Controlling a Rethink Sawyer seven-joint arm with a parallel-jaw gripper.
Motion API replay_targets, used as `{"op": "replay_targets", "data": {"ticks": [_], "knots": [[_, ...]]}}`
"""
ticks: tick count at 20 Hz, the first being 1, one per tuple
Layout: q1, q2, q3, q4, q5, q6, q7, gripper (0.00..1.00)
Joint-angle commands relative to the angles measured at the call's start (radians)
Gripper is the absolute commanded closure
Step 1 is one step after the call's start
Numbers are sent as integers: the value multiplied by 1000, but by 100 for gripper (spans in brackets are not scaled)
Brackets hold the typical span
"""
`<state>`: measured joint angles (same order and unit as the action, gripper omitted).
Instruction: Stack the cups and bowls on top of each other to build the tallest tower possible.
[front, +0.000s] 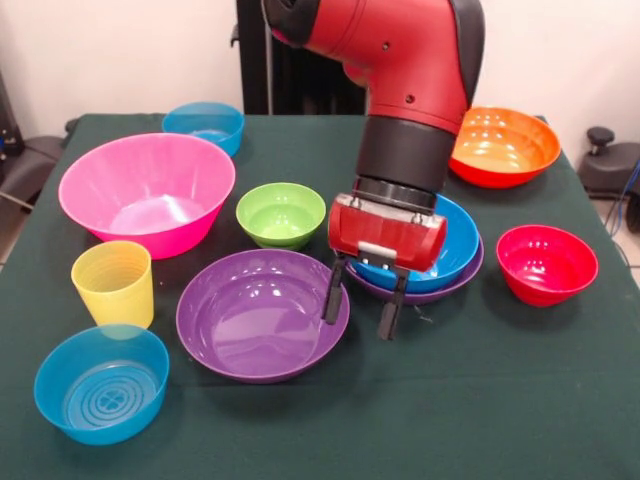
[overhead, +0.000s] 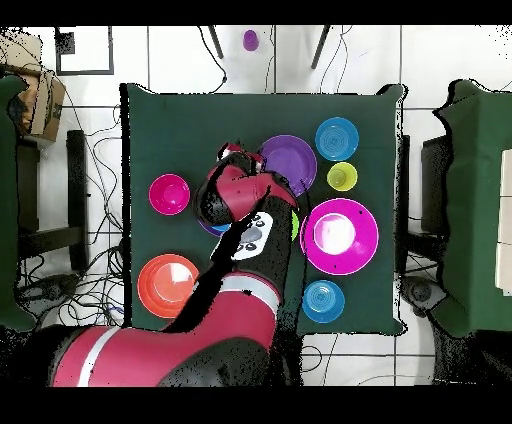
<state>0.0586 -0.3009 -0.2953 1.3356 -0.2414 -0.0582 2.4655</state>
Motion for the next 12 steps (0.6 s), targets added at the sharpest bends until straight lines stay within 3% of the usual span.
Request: {"op": "replay_targets", "data": {"ticks": [1,12], "knots": [[-29,44,53,-27,16,-47,71,0],[-19,83,-29,-29,-19,-87,28,0]]}}
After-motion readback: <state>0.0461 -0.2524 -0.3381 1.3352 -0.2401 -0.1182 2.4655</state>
